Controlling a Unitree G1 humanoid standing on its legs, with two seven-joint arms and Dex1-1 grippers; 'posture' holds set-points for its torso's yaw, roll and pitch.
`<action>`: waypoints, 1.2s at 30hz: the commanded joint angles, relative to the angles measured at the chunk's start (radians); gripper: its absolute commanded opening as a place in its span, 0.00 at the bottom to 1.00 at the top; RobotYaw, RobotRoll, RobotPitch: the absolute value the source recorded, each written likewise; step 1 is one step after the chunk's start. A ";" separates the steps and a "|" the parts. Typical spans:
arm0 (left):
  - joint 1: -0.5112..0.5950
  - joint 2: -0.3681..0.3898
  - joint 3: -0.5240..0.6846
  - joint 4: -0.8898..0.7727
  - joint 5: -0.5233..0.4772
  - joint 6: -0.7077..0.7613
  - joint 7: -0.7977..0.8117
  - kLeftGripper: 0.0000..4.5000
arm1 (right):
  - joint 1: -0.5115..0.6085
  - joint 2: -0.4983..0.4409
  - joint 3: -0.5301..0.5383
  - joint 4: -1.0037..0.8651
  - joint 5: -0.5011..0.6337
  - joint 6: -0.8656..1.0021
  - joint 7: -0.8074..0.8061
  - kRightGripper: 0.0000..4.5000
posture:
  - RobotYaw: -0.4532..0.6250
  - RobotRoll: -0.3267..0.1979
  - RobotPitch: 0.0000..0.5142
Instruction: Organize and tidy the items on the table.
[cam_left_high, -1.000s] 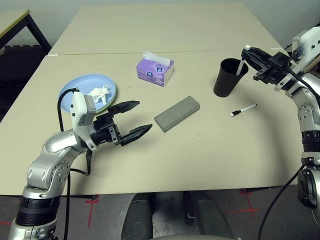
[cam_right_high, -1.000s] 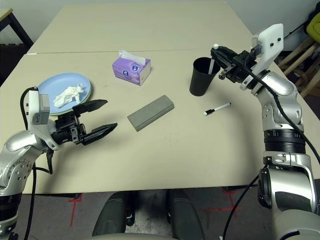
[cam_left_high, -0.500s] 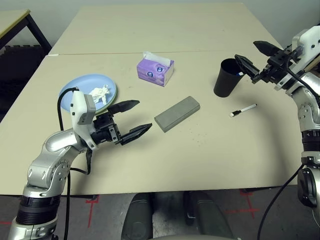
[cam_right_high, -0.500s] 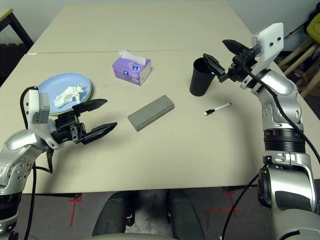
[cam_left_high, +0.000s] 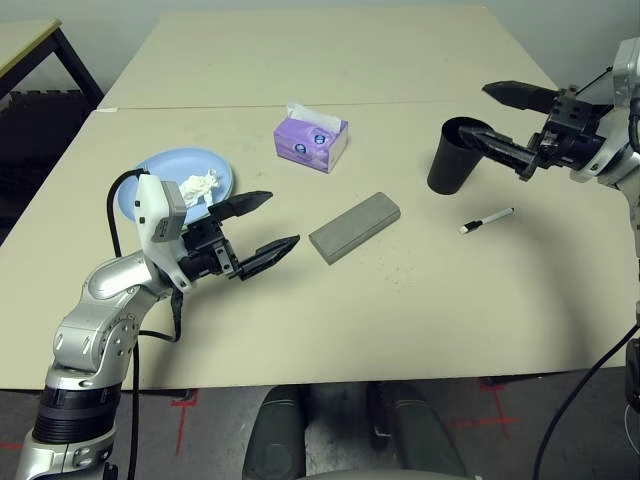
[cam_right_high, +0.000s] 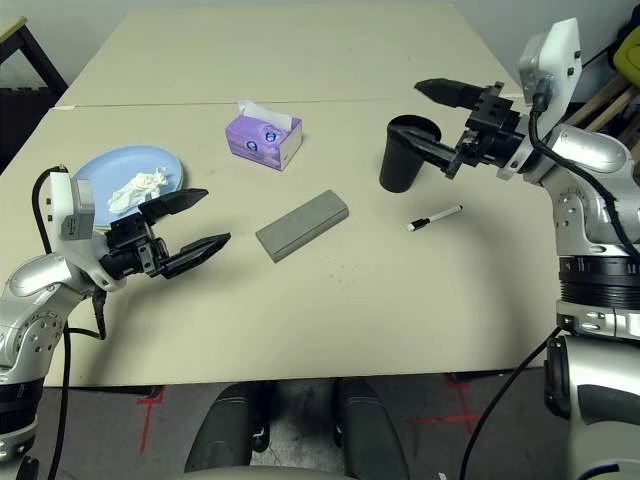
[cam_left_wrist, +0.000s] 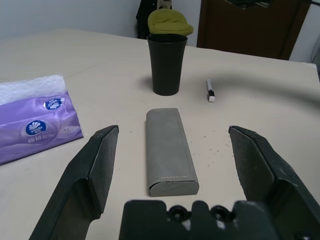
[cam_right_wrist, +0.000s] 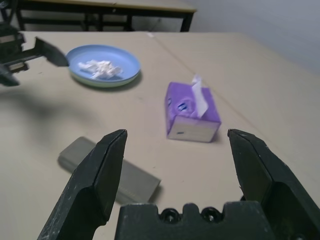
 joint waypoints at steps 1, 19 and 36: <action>-0.003 -0.004 0.010 0.010 0.015 -0.013 0.009 1.00 | 0.027 -0.065 0.069 -0.021 -0.028 0.071 0.067 0.98 | 0.53 0.62 0.25; -0.009 -0.010 0.014 0.004 0.005 0.000 0.032 1.00 | -0.275 -0.104 0.492 0.548 -0.577 -0.297 0.287 0.98 | 0.54 0.62 0.26; 0.041 -0.004 0.027 -0.045 -0.002 0.005 0.052 1.00 | -0.500 0.044 0.616 0.988 -0.848 -0.815 0.315 0.98 | 0.58 0.62 0.26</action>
